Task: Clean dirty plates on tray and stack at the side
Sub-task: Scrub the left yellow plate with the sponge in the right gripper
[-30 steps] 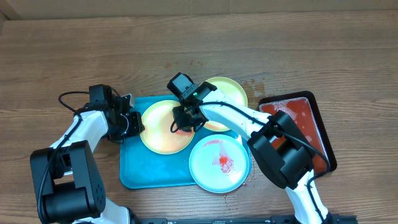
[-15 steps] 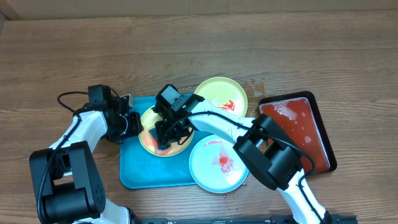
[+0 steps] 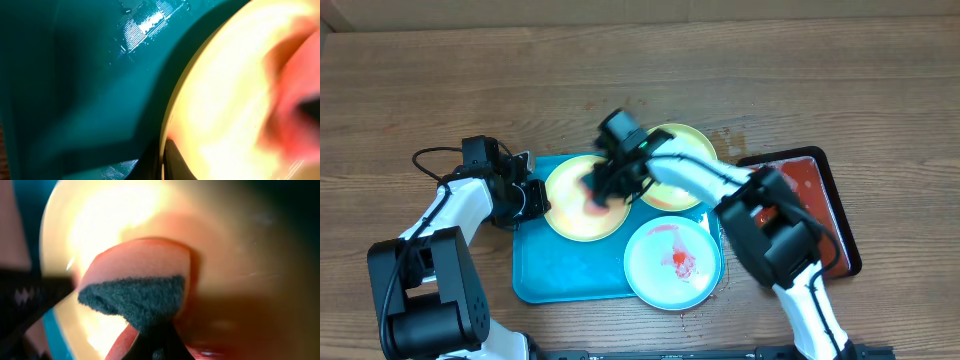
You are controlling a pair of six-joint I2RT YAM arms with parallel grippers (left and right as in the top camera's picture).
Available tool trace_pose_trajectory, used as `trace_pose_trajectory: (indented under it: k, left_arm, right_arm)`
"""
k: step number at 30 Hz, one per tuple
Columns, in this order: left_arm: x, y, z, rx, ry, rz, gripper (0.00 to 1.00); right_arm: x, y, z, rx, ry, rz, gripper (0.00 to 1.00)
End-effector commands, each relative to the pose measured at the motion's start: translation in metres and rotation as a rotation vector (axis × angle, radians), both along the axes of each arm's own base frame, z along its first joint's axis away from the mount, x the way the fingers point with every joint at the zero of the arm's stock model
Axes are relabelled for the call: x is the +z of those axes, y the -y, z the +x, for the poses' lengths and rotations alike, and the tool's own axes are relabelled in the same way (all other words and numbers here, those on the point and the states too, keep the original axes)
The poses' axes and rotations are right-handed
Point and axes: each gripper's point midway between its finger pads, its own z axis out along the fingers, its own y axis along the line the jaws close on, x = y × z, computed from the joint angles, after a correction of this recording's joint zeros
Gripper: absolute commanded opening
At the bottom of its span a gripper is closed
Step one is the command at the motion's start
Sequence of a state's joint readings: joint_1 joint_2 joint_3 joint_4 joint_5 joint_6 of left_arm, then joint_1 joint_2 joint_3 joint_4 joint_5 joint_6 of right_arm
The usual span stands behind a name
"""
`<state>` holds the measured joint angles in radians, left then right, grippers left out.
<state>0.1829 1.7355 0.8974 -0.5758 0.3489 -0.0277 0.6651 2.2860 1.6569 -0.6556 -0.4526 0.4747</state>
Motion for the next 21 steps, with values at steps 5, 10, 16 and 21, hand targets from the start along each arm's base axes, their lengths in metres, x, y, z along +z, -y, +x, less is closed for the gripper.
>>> trace_pose_trajectory:
  k: [5,10,16,21]
  left_arm:
    - [-0.025,-0.01,-0.024,0.011,-0.105,0.072,0.04]
    - [-0.025,-0.01,-0.024,0.011,-0.104,0.072,0.05]
    - [-0.025,-0.01,-0.023,0.011,-0.101,0.072,0.04]
    - [-0.025,-0.01,-0.023,0.014,-0.102,0.072,0.04]
  right_arm:
    - [-0.065,0.09,0.017,-0.144,-0.017,-0.336,0.04]
    - [-0.058,0.052,-0.043,0.016,-0.167,-0.248,0.04]
    - [-0.041,-0.003,-0.114,0.228,-0.282,-0.104,0.04]
    - [-0.036,-0.032,-0.142,0.313,-0.273,-0.046,0.04]
